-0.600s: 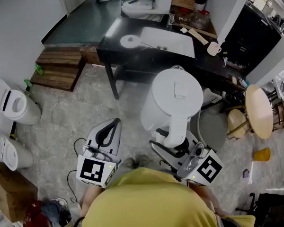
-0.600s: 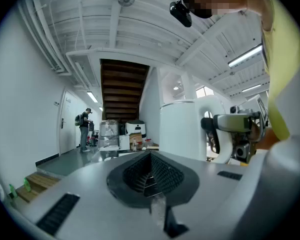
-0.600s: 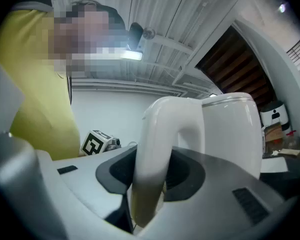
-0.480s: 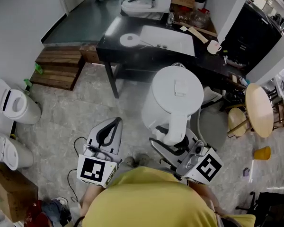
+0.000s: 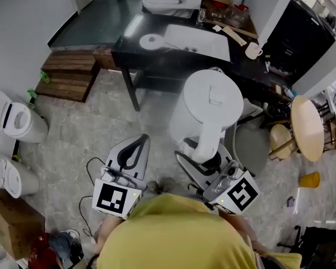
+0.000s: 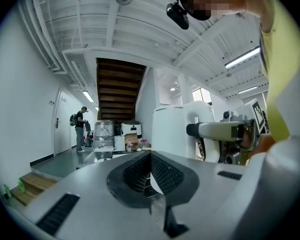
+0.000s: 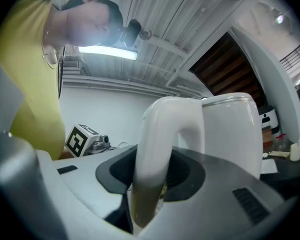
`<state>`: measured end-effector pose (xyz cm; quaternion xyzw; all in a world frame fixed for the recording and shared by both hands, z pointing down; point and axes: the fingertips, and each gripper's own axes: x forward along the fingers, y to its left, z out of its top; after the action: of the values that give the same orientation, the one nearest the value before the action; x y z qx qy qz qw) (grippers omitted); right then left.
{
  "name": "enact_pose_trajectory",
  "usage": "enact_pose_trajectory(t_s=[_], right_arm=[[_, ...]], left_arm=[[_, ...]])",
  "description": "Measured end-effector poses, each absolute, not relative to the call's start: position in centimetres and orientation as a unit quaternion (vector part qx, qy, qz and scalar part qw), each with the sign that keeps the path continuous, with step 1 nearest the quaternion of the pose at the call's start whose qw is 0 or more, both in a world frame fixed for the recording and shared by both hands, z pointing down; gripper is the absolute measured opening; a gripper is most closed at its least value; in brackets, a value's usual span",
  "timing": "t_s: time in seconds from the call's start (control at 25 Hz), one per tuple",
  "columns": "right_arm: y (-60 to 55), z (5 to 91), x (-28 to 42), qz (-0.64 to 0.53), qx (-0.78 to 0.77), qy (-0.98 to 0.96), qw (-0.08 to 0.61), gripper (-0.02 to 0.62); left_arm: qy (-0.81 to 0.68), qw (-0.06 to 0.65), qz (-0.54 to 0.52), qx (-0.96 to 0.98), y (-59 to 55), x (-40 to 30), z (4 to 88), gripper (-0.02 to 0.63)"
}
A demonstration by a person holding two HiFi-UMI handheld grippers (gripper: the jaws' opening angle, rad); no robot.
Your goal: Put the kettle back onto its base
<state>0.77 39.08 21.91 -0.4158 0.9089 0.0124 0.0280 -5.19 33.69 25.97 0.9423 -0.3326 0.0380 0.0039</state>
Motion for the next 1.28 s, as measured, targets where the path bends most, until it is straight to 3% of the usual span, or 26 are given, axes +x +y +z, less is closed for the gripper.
enact_pose_trajectory(t_s=[1.28], right_arm=[[30.4,23.1,6.5,0.02,-0.508,0.861,-0.002,0.137]], left_arm=[[-0.383,0.009,0.019,0.924,26.9,-1.9,25.4,0.011]])
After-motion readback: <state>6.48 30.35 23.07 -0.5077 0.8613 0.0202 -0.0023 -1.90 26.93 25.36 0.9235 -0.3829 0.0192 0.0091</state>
